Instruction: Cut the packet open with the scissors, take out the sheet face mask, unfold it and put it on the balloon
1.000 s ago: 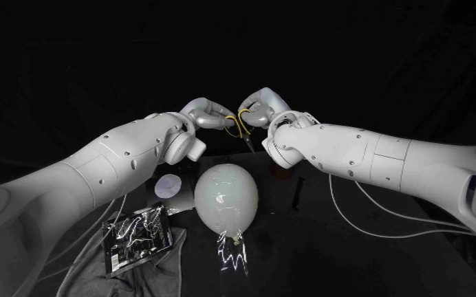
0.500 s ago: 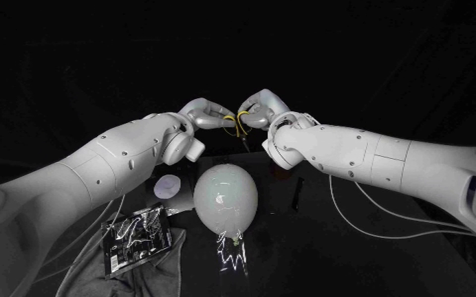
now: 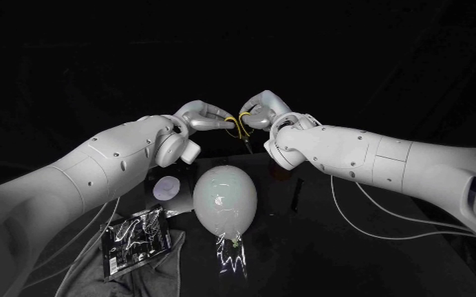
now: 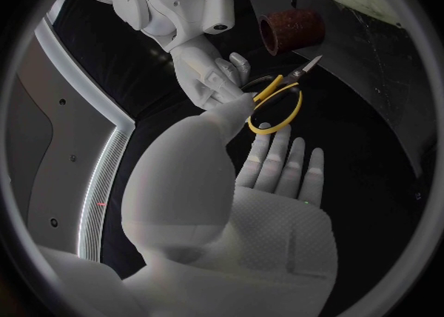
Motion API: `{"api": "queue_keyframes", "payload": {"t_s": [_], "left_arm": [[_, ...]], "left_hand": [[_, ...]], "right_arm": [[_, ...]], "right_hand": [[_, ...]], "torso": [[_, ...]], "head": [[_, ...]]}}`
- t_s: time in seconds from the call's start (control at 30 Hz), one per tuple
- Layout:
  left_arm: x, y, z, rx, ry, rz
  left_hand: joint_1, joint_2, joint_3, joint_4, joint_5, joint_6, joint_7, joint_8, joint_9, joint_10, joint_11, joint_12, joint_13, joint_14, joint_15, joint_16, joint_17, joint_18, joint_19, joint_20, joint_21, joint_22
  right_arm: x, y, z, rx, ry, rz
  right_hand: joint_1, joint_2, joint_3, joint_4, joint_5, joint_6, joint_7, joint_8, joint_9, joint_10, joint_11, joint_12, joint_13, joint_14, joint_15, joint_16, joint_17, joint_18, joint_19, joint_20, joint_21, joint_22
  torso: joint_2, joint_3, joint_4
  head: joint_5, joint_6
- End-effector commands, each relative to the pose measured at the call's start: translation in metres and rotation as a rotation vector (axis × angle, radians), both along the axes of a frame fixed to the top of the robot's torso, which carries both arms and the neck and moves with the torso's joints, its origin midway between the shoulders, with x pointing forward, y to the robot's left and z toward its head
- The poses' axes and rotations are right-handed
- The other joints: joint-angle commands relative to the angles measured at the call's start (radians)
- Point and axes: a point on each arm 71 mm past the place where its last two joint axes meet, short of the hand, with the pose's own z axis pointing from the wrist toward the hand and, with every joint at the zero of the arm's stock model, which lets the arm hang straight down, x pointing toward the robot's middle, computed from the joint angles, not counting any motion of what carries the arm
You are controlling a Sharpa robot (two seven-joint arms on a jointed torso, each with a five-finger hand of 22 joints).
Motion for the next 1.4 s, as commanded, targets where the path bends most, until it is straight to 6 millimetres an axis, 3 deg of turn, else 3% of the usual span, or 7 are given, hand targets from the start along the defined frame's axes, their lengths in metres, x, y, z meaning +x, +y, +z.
{"api": "queue_keyframes", "payload": {"t_s": [0.03, 0.2, 0.4, 0.7, 0.77, 1.1, 1.4], "left_arm": [[0.000, 0.003, 0.003, -0.083, -0.003, -0.008], [0.002, 0.017, 0.002, -0.153, 0.008, 0.034], [0.001, 0.034, -0.001, -0.218, 0.023, 0.068], [-0.008, 0.071, -0.011, -0.314, 0.050, 0.128], [-0.012, 0.083, -0.014, -0.347, 0.058, 0.143], [-0.034, 0.121, -0.023, -0.435, 0.069, 0.195], [-0.050, 0.139, -0.028, -0.457, 0.077, 0.211]], "left_hand": [[-0.001, 0.012, -0.039, 0.010, 0.003, -0.006, 0.077, -0.006, -0.004, -0.008, 0.000, 0.004, 0.002, -0.010, 0.002, -0.004, -0.004, -0.007, -0.008, -0.001, -0.004, -0.001], [0.028, 0.040, -0.262, 0.092, 0.002, -0.011, 0.079, -0.006, -0.019, -0.018, 0.003, 0.008, 0.002, -0.023, 0.003, -0.003, -0.013, -0.008, -0.017, 0.000, -0.003, -0.001], [0.141, 0.043, -0.517, 0.312, 0.002, -0.029, 0.081, -0.007, -0.034, -0.034, 0.006, 0.012, 0.002, -0.026, 0.004, -0.001, -0.019, -0.009, -0.007, 0.000, 0.000, 0.001], [0.177, 0.100, -0.509, 0.313, 0.002, 0.016, 0.070, 0.022, -0.029, 0.024, -0.017, 0.044, 0.005, 0.230, -0.024, 0.071, 0.034, 0.009, 0.227, -0.004, 0.052, 0.029], [0.203, 0.123, -0.501, 0.304, 0.003, 0.065, 0.042, 0.047, -0.025, 0.086, -0.043, 0.068, 0.005, 0.322, -0.056, 0.119, 0.055, 0.071, 0.415, -0.012, 0.122, 0.056], [0.253, 0.149, -0.476, 0.304, 0.003, 0.149, 0.014, 0.068, -0.031, 0.186, -0.077, 0.084, 0.003, 0.420, -0.093, 0.168, 0.081, 0.114, 0.477, -0.009, 0.142, 0.054], [0.261, 0.149, -0.468, 0.312, 0.003, 0.168, 0.013, 0.066, -0.038, 0.208, -0.082, 0.078, 0.002, 0.446, -0.101, 0.180, 0.089, 0.116, 0.500, -0.012, 0.150, 0.054]], "right_arm": [[0.000, 0.000, 0.003, 0.001, -0.010, 0.018], [-0.001, -0.006, 0.007, 0.019, -0.014, 0.020], [-0.003, -0.017, 0.016, 0.039, -0.032, 0.011], [-0.013, -0.050, 0.039, 0.092, -0.063, -0.002], [-0.017, -0.061, 0.044, 0.103, -0.063, -0.007], [-0.035, -0.102, 0.053, 0.135, -0.055, -0.036], [-0.040, -0.120, 0.053, 0.138, -0.044, -0.053]], "right_hand": [[0.003, 0.011, 0.008, -0.009, 0.002, 0.005, 0.000, 0.003, 0.002, 0.060, -0.051, 0.003, 0.002, -0.002, -0.008, 0.003, 0.001, 0.005, 0.002, 0.000, 0.002, 0.146], [0.002, 0.011, 0.009, -0.009, 0.001, 0.005, 0.000, 0.003, 0.002, 0.060, -0.051, 0.003, 0.002, -0.003, -0.008, 0.002, -0.004, 0.005, 0.001, 0.000, 0.002, 0.146], [0.002, 0.011, 0.009, -0.010, 0.000, 0.005, 0.000, 0.003, 0.002, 0.059, -0.051, 0.002, 0.002, -0.003, -0.008, 0.002, -0.005, 0.005, 0.001, 0.000, 0.001, 0.146], [0.002, 0.011, 0.009, -0.011, -0.003, 0.004, 0.001, 0.003, 0.002, 0.058, -0.050, 0.002, 0.002, -0.004, -0.008, 0.001, -0.006, 0.005, 0.000, 0.000, 0.000, 0.145], [0.002, 0.011, 0.009, -0.012, -0.004, 0.004, 0.001, 0.003, 0.002, 0.058, -0.050, 0.001, 0.003, -0.004, -0.008, 0.001, -0.007, 0.006, 0.000, 0.000, 0.000, 0.145], [0.001, 0.010, 0.009, -0.012, -0.005, 0.003, 0.001, 0.002, 0.002, 0.056, -0.050, 0.000, 0.003, -0.005, -0.007, 0.000, -0.009, 0.006, -0.002, 0.000, -0.003, 0.145], [0.000, 0.010, 0.009, -0.013, -0.006, 0.003, 0.001, 0.002, 0.002, 0.056, -0.049, 0.000, 0.003, -0.005, -0.007, 0.000, -0.008, 0.006, -0.001, 0.000, -0.002, 0.145]], "torso": [[-0.001, -0.0011, 0.0002], [-0.003, -0.0024, 0.0017], [-0.006, -0.0034, 0.0038], [-0.015, -0.0074, 0.0089], [-0.016, -0.0080, 0.0096], [-0.017, -0.0060, 0.0111], [-0.017, -0.0052, 0.0108]], "head": [[-0.003, 0.003], [-0.009, 0.002], [-0.014, 0.003], [-0.032, -0.006], [-0.039, -0.008], [-0.059, -0.014], [-0.061, -0.019]]}}
